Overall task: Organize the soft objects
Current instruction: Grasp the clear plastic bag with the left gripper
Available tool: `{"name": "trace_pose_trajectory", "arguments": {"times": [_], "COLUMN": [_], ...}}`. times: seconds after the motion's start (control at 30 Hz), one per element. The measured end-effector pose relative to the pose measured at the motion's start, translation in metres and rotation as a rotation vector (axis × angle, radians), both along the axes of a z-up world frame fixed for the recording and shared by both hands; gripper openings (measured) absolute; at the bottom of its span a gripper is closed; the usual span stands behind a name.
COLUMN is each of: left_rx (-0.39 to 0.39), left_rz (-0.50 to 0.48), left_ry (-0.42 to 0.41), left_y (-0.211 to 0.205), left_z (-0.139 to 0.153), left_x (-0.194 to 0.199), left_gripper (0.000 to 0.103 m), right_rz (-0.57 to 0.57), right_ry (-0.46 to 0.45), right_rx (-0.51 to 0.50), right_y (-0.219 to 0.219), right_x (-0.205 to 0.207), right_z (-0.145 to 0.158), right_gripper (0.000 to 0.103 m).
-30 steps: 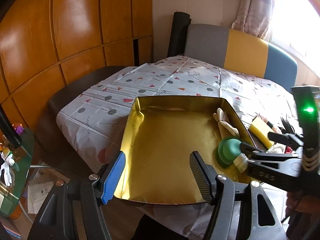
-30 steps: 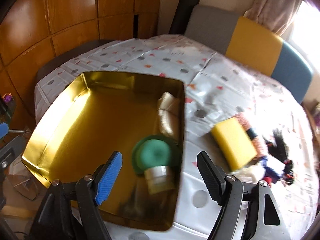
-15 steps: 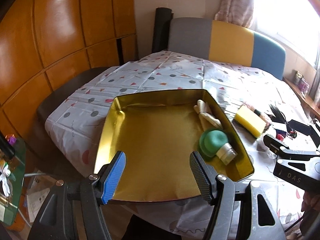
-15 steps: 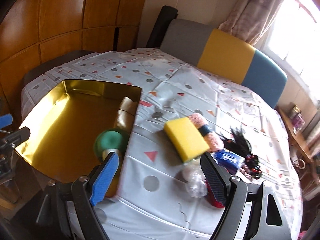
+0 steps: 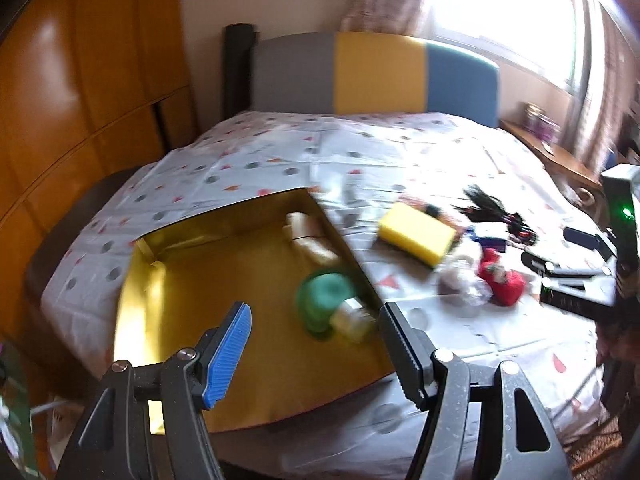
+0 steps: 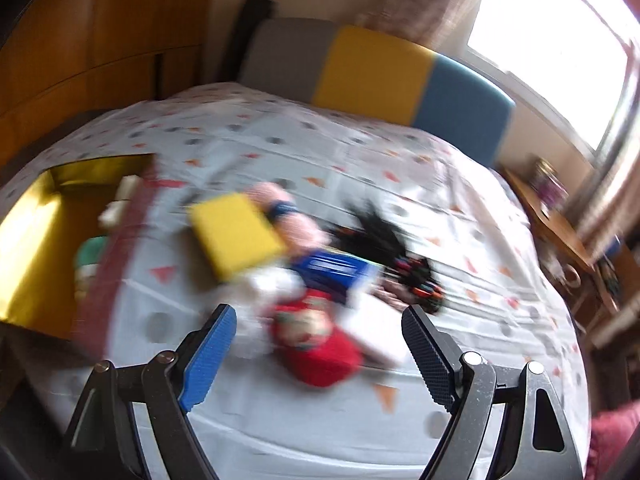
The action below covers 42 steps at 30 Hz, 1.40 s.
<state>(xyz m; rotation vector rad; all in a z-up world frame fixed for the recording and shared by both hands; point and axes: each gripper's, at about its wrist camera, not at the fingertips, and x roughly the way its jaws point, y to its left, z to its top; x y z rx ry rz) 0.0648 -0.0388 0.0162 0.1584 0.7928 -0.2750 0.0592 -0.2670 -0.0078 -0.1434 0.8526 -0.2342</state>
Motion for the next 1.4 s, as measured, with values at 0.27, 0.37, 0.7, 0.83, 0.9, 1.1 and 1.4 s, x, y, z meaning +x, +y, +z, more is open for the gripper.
{"name": "trace_pose_trajectory", "arguments": {"times": [0.27,0.37,0.7,0.83,0.9,1.1,1.4], "left_rx": [-0.01,-0.003,0.002,0.029,0.055,0.101,-0.003], "left_rz": [-0.124,-0.167,-0.254,-0.305,-0.33,-0.369,-0.368], "left_ry": [0.096,0.124,0.288,0.296,0.285,0.287,0.298], "left_y": [-0.066,-0.091,-0.159,-0.184,-0.195,-0.216,-0.183], "left_z": [-0.008,-0.018,-0.064,-0.075,-0.081,-0.101,-0.084], "left_x": [0.024,0.033,0.072,0.083,0.087,0.098,0.064], "left_gripper": [0.067,0.058,0.037,0.037,0.037,0.036,0.028], "right_rz": [-0.267,-0.297,-0.31,-0.319,-0.327,-0.337,-0.419], "right_ry": [-0.005,-0.031,-0.071,-0.077,-0.083,-0.083,-0.115], "right_rx": [0.119,0.165,0.232,0.25,0.265,0.29,0.358], "right_y": [-0.098,-0.11,-0.116,-0.12,-0.123,-0.128,-0.151], "right_x": [-0.017,-0.019,-0.022,-0.021,-0.022,-0.02,-0.03], "right_z": [-0.028,-0.025,-0.016,-0.015,-0.015,-0.016,-0.017], "right_gripper": [0.085,0.085,0.087,0.087,0.087,0.088,0.088]}}
